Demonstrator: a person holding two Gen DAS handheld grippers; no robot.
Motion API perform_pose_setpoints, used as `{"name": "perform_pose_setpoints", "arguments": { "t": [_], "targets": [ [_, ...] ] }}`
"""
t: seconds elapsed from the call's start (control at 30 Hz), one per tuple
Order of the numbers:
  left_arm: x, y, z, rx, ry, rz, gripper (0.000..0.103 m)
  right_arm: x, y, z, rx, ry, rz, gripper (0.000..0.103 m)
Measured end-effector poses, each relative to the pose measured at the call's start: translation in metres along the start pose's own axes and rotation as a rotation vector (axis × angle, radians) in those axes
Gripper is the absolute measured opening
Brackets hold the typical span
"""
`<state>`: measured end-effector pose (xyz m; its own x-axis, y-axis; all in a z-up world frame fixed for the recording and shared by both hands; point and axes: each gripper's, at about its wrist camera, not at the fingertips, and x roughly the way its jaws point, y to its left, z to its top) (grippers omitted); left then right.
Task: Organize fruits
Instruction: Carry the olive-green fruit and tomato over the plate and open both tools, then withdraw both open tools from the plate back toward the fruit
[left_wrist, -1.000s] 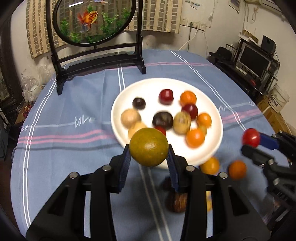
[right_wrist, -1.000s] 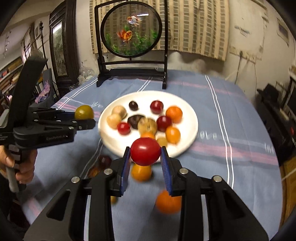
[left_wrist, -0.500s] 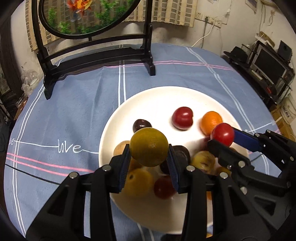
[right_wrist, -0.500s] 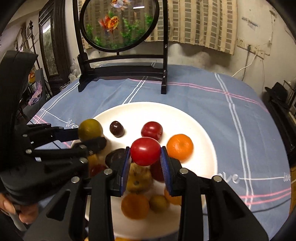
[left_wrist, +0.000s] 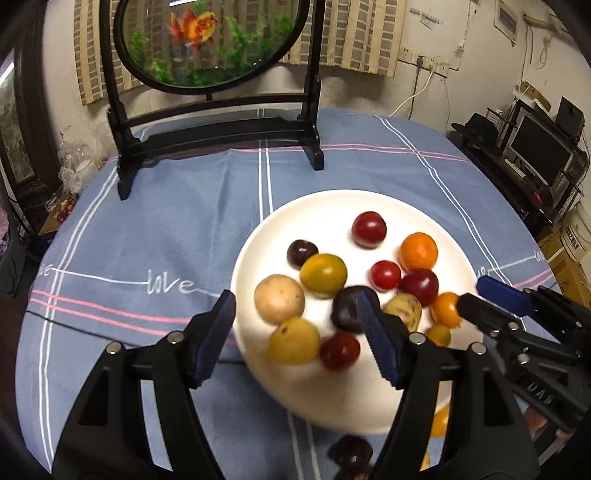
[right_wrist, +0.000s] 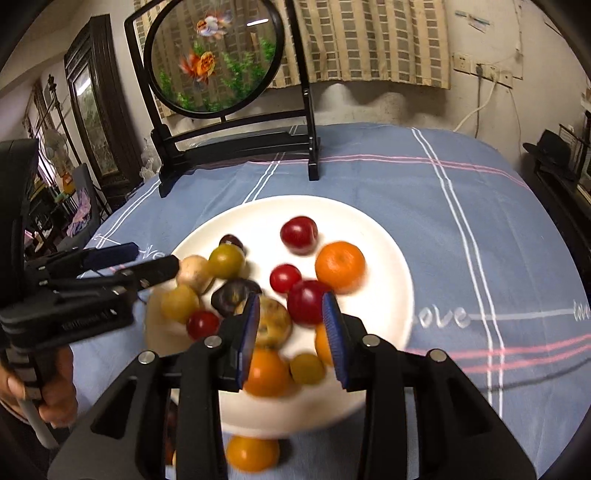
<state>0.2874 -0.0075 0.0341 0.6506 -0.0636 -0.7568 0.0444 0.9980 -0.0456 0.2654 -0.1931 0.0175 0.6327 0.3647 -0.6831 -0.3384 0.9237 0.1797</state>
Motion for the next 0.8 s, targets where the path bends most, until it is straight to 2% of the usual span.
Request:
{"name": "perform_pose_setpoints", "arguments": {
  "t": [0.1, 0.13, 0.17, 0.4, 0.8],
  "targets": [
    [-0.014, 0.001, -0.012, 0.008, -0.006, 0.003, 0.073, -0.021, -0.005, -0.018, 0.023, -0.016, 0.0, 0.041],
    [-0.018, 0.001, -0.017, 0.011, -0.007, 0.005, 0.074, -0.028, -0.006, -0.024, 0.03, -0.022, -0.003, 0.057],
    [-0.024, 0.001, -0.024, 0.017, -0.008, 0.01, 0.074, -0.038, -0.009, -0.032, 0.048, -0.045, -0.013, 0.064],
    [-0.045, 0.006, -0.067, 0.023, 0.007, 0.016, 0.075, -0.073, -0.02, -0.074, 0.098, -0.054, -0.026, 0.065],
    [-0.067, -0.002, -0.119, 0.059, 0.028, 0.026, 0.079, -0.093, -0.012, -0.133, 0.09, 0.001, -0.055, 0.065]
  ]
}}
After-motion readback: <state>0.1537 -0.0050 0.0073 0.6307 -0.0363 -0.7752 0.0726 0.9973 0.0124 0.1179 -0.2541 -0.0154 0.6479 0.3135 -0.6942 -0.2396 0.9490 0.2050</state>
